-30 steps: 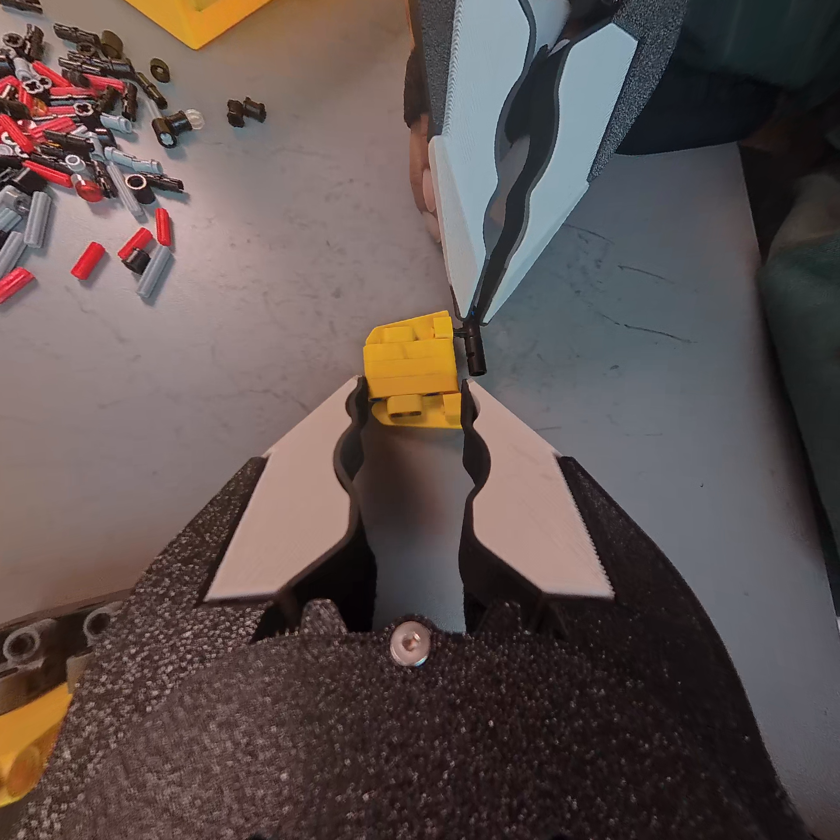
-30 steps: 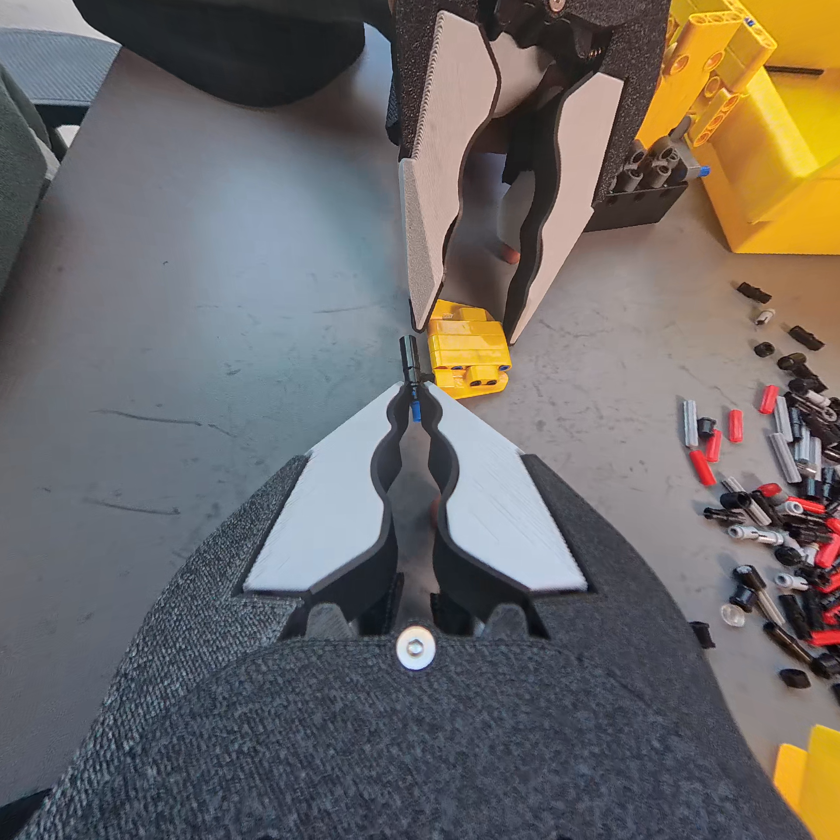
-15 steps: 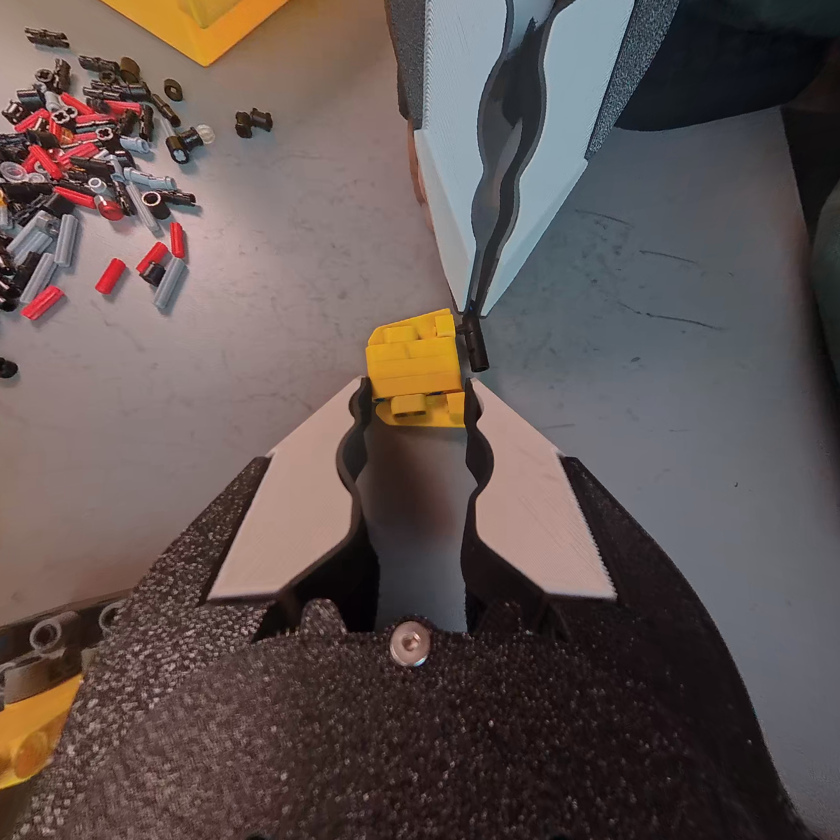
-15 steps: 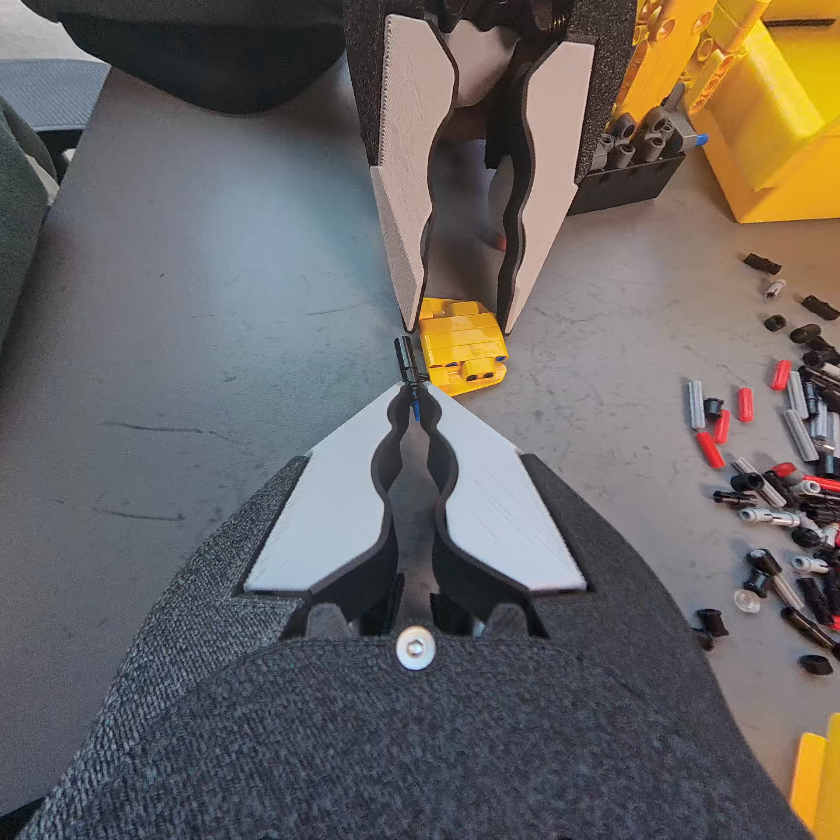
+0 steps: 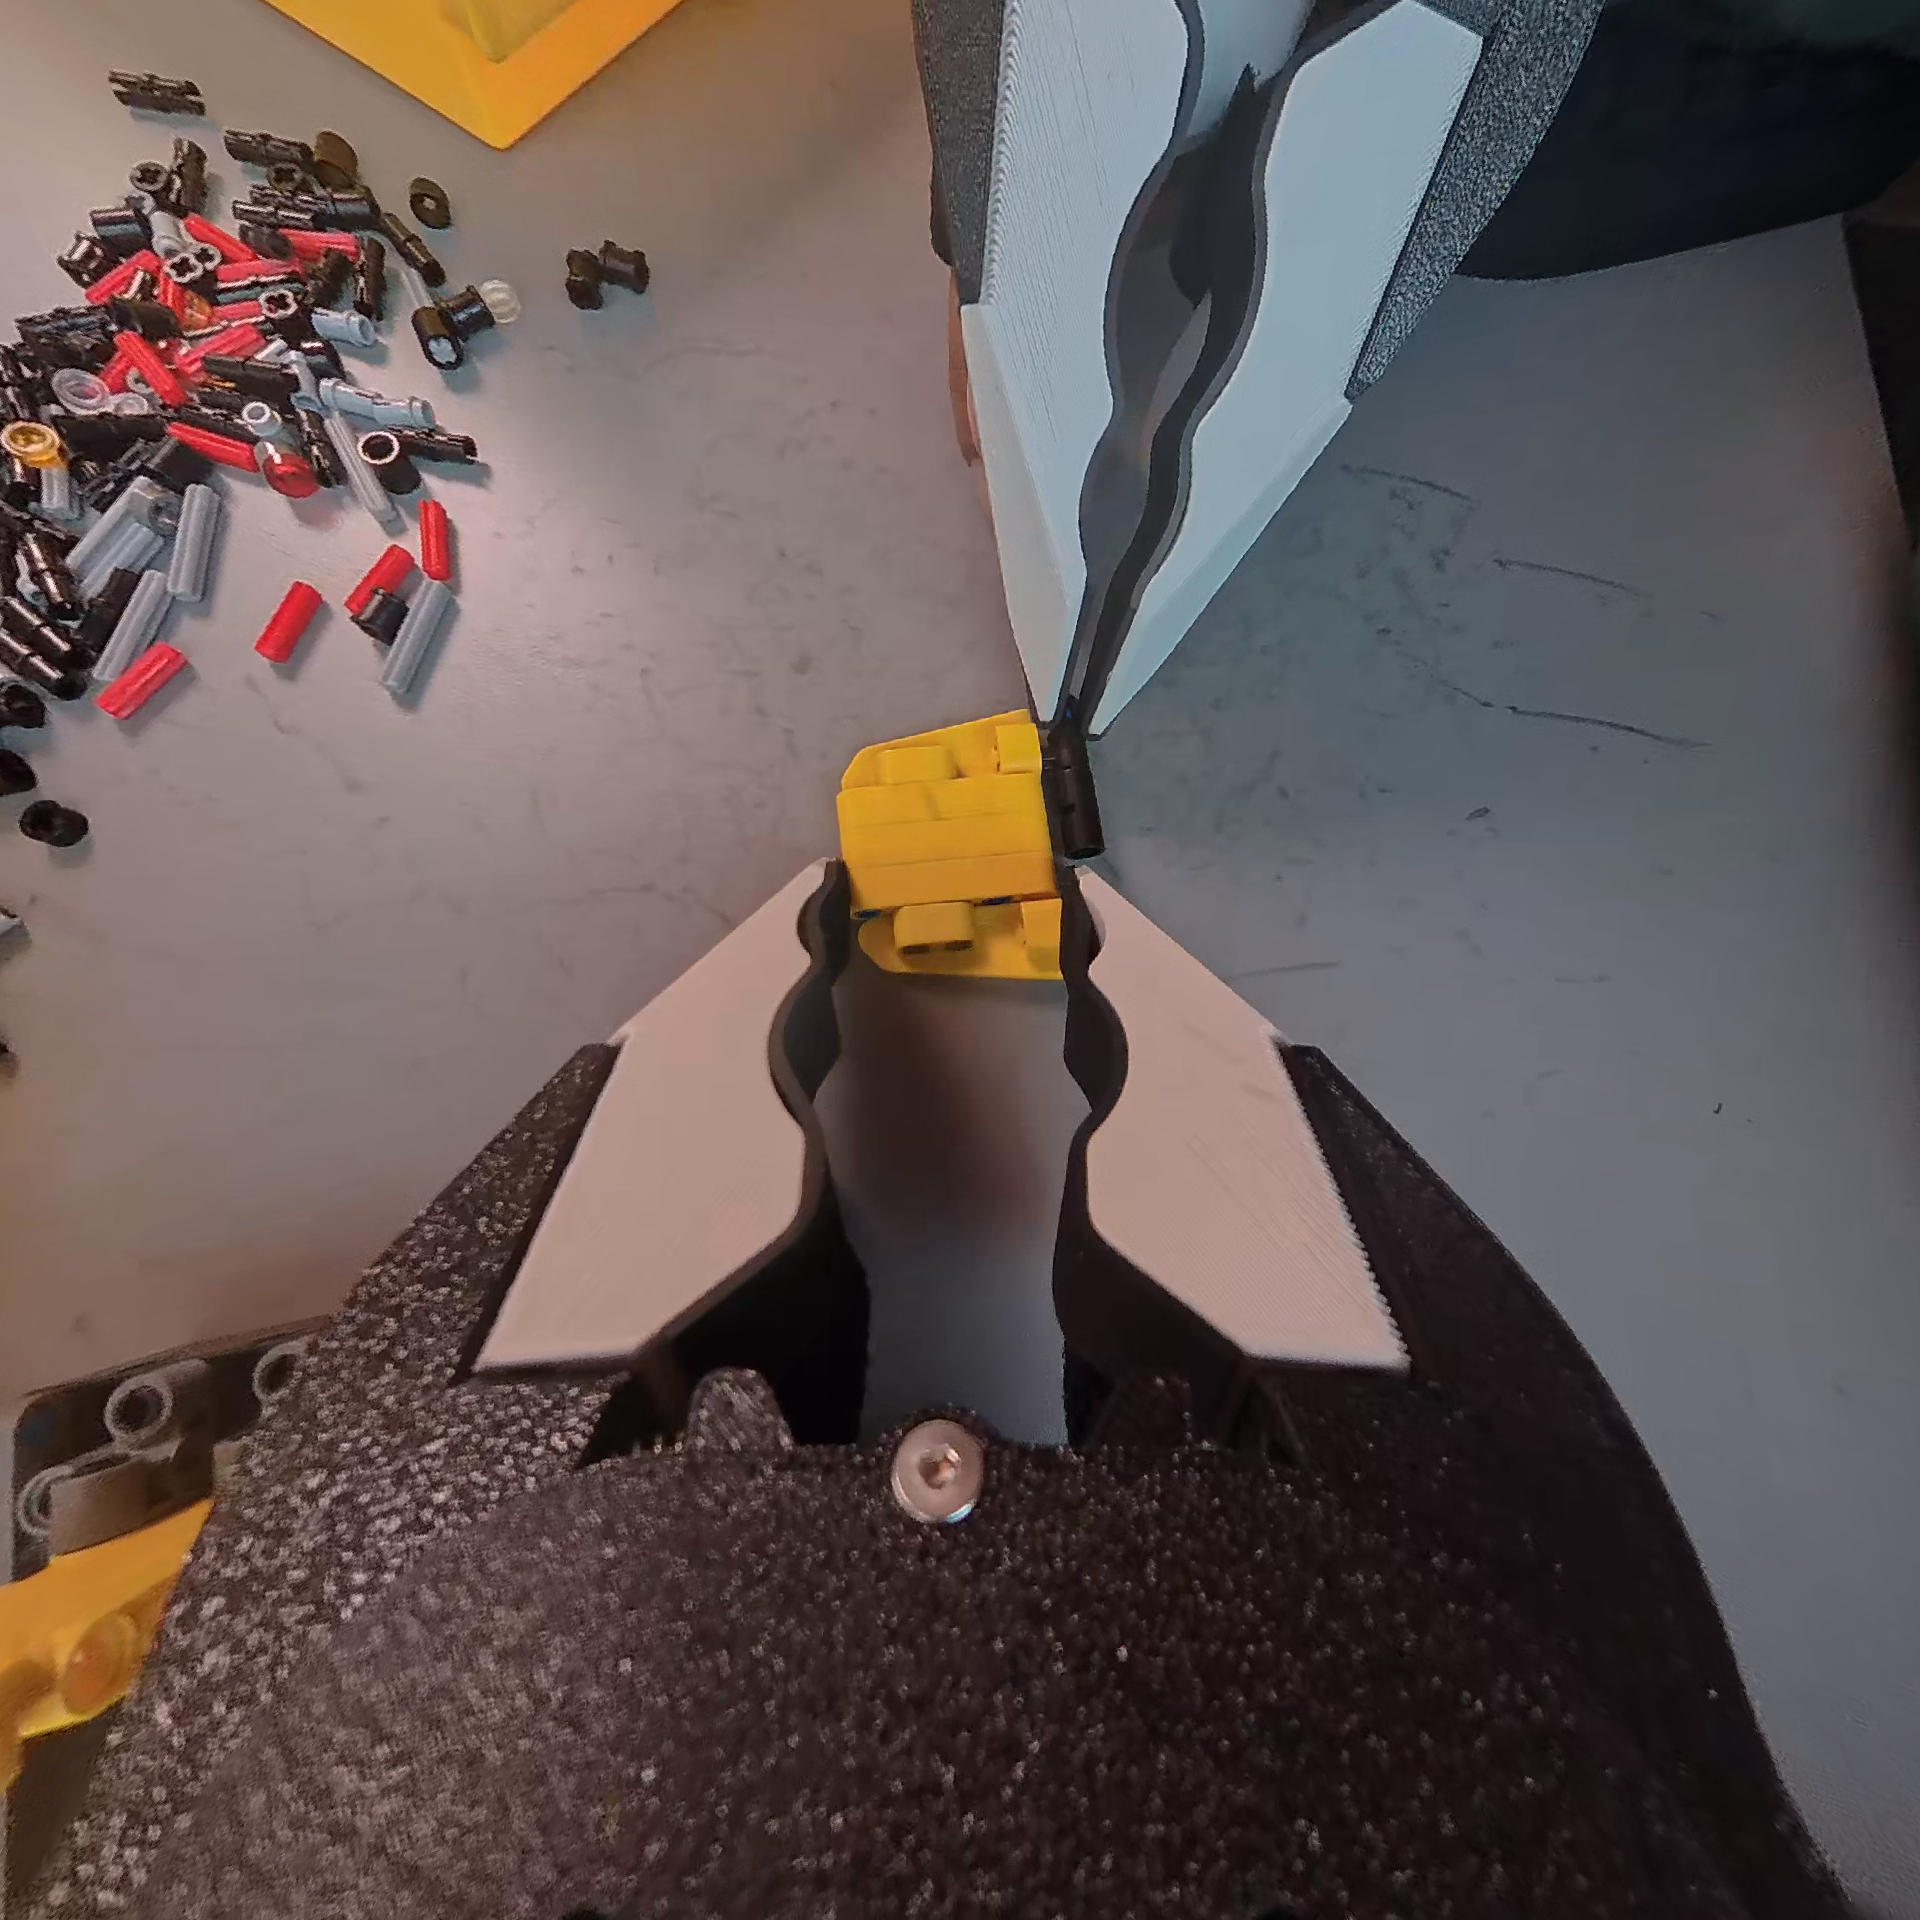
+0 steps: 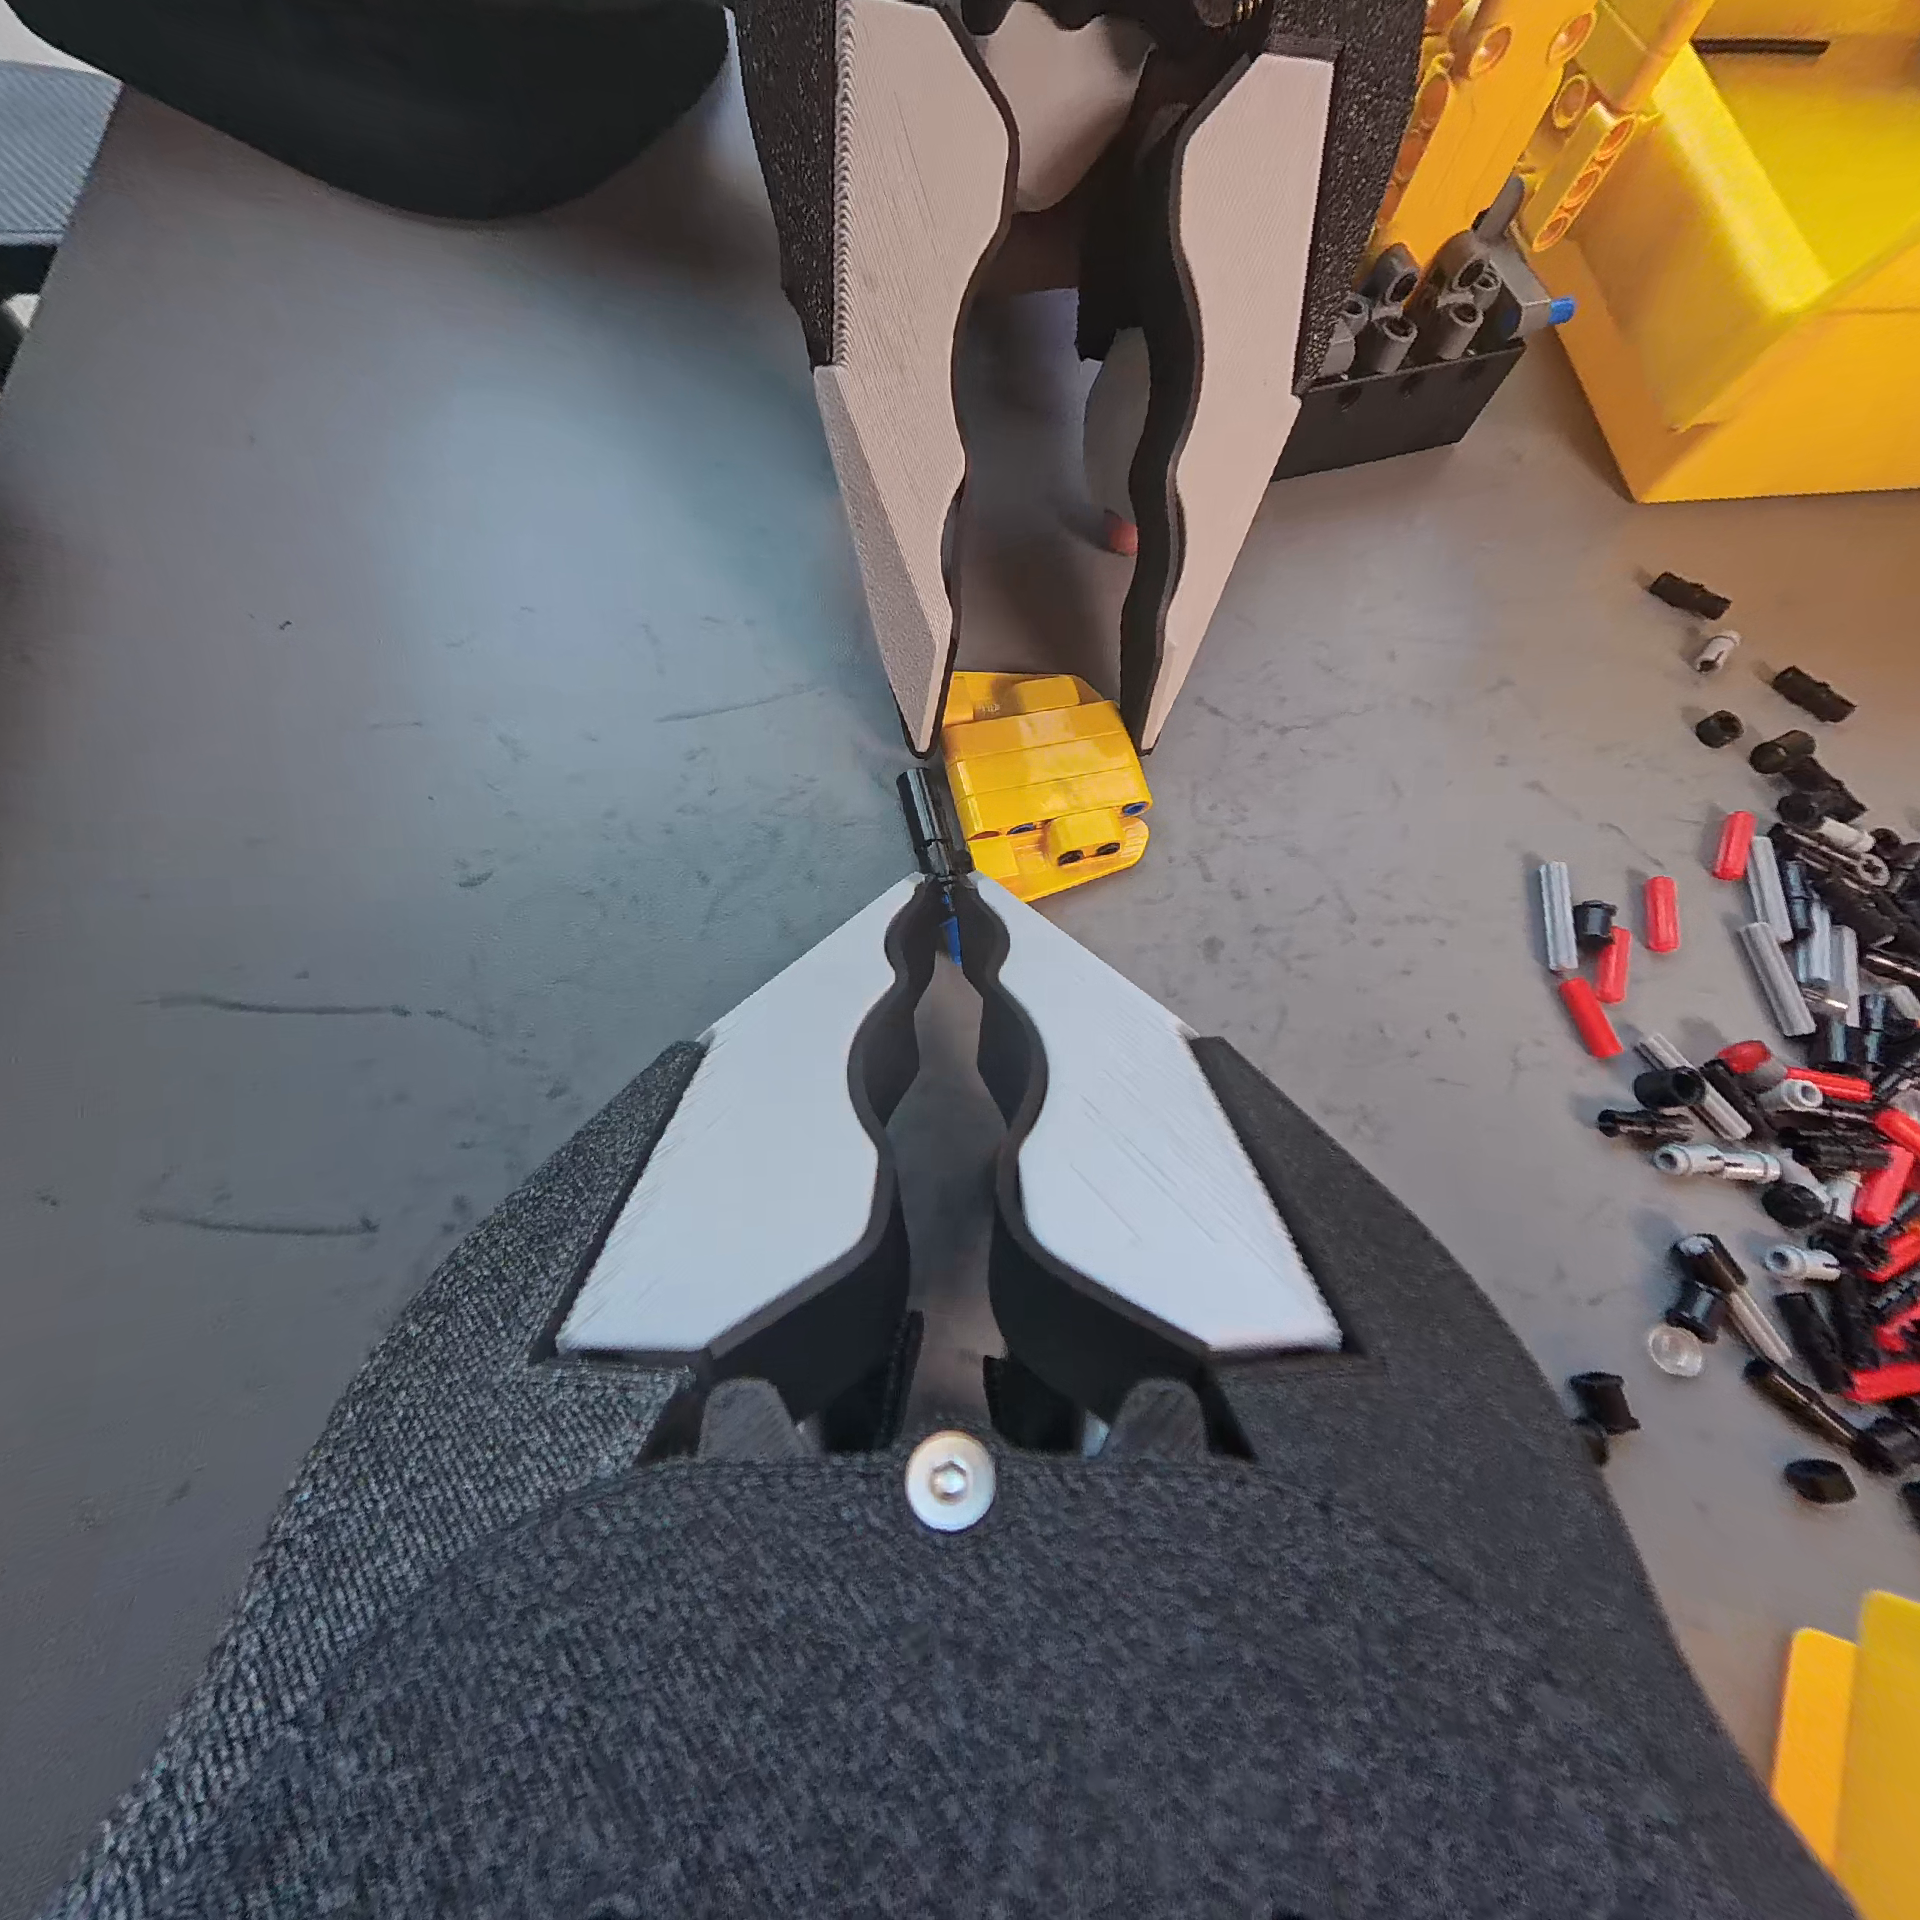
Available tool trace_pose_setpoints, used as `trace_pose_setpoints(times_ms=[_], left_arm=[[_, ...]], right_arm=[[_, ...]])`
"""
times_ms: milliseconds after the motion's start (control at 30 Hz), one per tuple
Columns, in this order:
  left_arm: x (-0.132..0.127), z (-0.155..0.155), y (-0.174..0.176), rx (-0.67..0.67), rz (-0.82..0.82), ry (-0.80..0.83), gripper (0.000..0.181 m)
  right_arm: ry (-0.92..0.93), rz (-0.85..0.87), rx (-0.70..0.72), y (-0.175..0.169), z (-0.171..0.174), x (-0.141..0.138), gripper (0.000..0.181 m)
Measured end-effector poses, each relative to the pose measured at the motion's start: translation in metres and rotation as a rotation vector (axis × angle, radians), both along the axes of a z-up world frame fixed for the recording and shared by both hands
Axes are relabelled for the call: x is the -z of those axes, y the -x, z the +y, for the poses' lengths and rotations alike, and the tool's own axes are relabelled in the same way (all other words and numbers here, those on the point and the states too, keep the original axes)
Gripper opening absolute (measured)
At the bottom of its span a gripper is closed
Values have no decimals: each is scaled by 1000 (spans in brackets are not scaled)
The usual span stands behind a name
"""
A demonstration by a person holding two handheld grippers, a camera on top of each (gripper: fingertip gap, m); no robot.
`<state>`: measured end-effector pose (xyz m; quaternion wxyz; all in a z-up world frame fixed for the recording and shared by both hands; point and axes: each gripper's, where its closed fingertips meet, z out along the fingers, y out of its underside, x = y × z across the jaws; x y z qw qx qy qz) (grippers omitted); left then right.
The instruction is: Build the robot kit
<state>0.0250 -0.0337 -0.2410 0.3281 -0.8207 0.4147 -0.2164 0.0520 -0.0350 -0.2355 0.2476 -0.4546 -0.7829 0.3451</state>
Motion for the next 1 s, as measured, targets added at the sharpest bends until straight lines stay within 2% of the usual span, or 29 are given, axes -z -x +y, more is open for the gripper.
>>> trace_pose_setpoints(times_ms=[233,300,367,533,700,1000], left_arm=[[-4,5,0,-32,3,-66,40],[-11,7,0,-43,3,-117,40],[-16,6,-3,-41,8,-157,40],[-25,6,-6,-50,-13,-208,40],[-27,3,-7,-34,-55,-198,40],[-1,-8,-9,14,63,-117,40]], right_arm=[[-29,60,1,0,4,-7,7],[-50,111,6,0,6,-16,26],[-83,130,24,2,9,-20,32],[-161,167,1,4,7,-21,20],[-192,157,-23,4,2,-16,19],[-204,85,-72,1,-9,0,18]])
